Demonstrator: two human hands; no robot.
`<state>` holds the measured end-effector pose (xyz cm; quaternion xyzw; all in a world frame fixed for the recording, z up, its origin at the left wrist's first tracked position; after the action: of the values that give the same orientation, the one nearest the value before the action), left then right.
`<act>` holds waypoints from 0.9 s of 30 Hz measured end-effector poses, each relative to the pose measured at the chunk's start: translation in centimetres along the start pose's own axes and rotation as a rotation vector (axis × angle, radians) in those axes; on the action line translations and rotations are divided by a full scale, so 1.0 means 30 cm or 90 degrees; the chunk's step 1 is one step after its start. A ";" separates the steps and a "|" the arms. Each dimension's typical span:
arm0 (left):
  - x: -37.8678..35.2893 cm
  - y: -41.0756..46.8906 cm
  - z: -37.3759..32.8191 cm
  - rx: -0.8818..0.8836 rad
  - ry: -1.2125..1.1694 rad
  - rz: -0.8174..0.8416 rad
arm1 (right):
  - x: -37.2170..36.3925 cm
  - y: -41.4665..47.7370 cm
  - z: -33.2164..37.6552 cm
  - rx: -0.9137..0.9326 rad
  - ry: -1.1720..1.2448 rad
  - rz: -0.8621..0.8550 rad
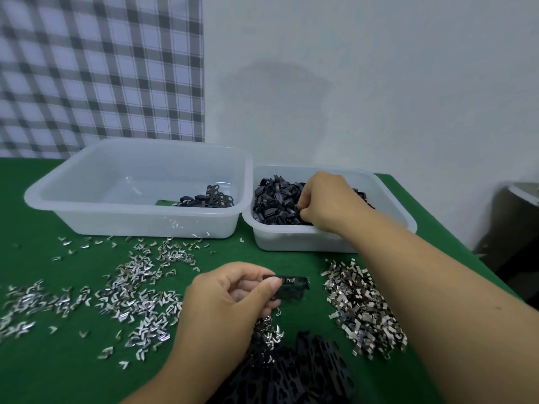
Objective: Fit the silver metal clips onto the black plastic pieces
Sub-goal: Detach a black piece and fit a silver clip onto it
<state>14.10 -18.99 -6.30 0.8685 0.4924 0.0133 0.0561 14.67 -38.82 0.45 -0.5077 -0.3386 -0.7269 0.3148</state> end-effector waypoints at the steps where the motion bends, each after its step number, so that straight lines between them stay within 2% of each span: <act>1: 0.000 0.000 0.000 0.003 -0.005 -0.001 | 0.003 0.001 0.000 0.005 -0.007 -0.002; 4: 0.003 0.001 0.001 0.011 -0.021 -0.006 | 0.056 -0.024 0.005 0.025 0.043 -0.099; 7: 0.011 0.002 0.001 0.011 -0.020 -0.018 | 0.115 -0.128 0.001 0.028 0.229 -0.219; 11: 0.019 0.005 0.006 0.014 -0.016 -0.030 | 0.092 -0.307 0.000 0.057 0.534 -0.165; 14: 0.022 0.008 0.008 0.008 -0.013 -0.039 | 0.045 -0.397 -0.030 0.048 0.672 -0.134; 19: 0.033 0.011 0.007 -0.010 -0.007 -0.059 | -0.077 -0.404 -0.076 -0.029 0.735 -0.002; 27: 0.025 0.015 0.013 -0.037 0.004 -0.056 | -0.096 -0.394 -0.067 -0.011 0.772 0.031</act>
<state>14.90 -18.61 -6.66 0.8441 0.5295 0.0281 0.0801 4.98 -33.35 -4.85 -0.0135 -0.0814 -0.8820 0.4639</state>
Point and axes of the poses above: each hand's wrist, its own y-axis towards the middle knuckle, its own x-axis out of the back of the hand, z = x × y, the point moved 8 cm from there along y, towards the middle knuckle, and after that the axes turned 4 degrees about -z, right-handed, at the moved point
